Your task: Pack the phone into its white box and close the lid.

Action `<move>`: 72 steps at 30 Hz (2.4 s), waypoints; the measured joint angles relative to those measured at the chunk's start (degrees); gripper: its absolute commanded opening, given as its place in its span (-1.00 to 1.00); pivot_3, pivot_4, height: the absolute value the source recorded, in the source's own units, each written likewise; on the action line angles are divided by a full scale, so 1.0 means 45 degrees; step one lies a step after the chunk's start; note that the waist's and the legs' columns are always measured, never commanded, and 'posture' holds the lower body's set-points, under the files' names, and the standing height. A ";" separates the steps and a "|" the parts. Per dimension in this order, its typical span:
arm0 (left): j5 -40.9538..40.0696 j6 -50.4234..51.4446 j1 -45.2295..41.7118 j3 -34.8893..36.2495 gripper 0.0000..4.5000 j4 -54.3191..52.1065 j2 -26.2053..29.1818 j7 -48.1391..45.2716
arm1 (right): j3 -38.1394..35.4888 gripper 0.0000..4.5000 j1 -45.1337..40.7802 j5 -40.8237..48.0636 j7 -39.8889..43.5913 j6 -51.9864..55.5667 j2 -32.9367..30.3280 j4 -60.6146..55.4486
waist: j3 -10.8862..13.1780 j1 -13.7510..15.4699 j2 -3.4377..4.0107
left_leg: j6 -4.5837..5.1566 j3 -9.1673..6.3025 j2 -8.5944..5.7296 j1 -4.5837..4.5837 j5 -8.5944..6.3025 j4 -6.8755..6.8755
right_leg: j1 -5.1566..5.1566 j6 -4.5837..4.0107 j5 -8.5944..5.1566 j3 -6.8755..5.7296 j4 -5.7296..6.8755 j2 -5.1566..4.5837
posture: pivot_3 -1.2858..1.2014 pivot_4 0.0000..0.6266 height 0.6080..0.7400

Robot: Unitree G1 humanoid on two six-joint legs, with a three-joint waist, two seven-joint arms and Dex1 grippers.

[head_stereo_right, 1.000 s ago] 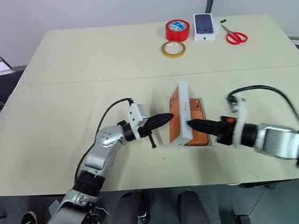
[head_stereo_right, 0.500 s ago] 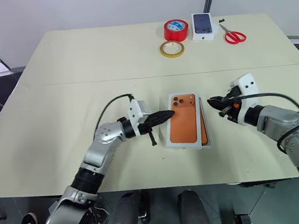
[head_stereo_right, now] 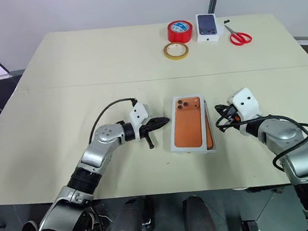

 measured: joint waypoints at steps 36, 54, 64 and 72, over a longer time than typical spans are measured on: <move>0.0563 -0.0515 -0.0894 -0.0365 -1.00 0.1007 -0.1374 0.0142 | 0.0545 -0.98 0.0607 -0.3208 0.1424 -0.0871 0.0024 0.0039 | 0.0000 0.0025 -0.0001 | -0.0001 -0.0001 -0.0010 0.0005 0.0001 0.0009 | 0.0013 0.0000 0.0000 -0.0001 0.0001 -0.0009 | 0.03 -0.52 0.82; 0.0763 -0.0294 -0.4166 -0.0244 -1.00 0.4373 -0.3216 0.1268 | 0.0406 -0.98 0.0975 -0.2642 0.2666 -0.1153 0.0387 -0.0831 | -0.0001 0.0300 -0.0002 | -0.0001 -0.0002 -0.0022 0.0025 0.0001 0.0027 | 0.0045 0.0005 -0.0003 -0.0008 -0.0002 0.0000 | 0.03 -0.52 0.82; 0.0490 0.0672 -0.3721 0.0043 -0.40 0.4626 -0.2789 -0.0115 | 0.0244 -0.39 0.1518 -0.1197 0.3738 0.0253 0.0351 -0.1765 | -0.0017 0.0219 -0.0044 | 0.0015 -0.0019 0.0014 0.0195 -0.0025 -0.0014 | 0.0237 0.0002 -0.0007 -0.0003 -0.0077 -0.0005 | 0.03 -0.52 0.82; -0.0804 0.1691 -0.2130 0.1915 0.73 0.0210 0.0257 -0.0632 | -0.0633 0.98 -0.0103 0.0608 0.3917 0.1023 0.0776 -0.1705 | -0.0005 -0.0059 -0.0015 | 0.0005 -0.0017 0.0015 0.0169 -0.0021 -0.0048 | 0.0193 0.0003 -0.0006 0.0002 -0.0080 -0.0035 | 0.03 -0.52 0.82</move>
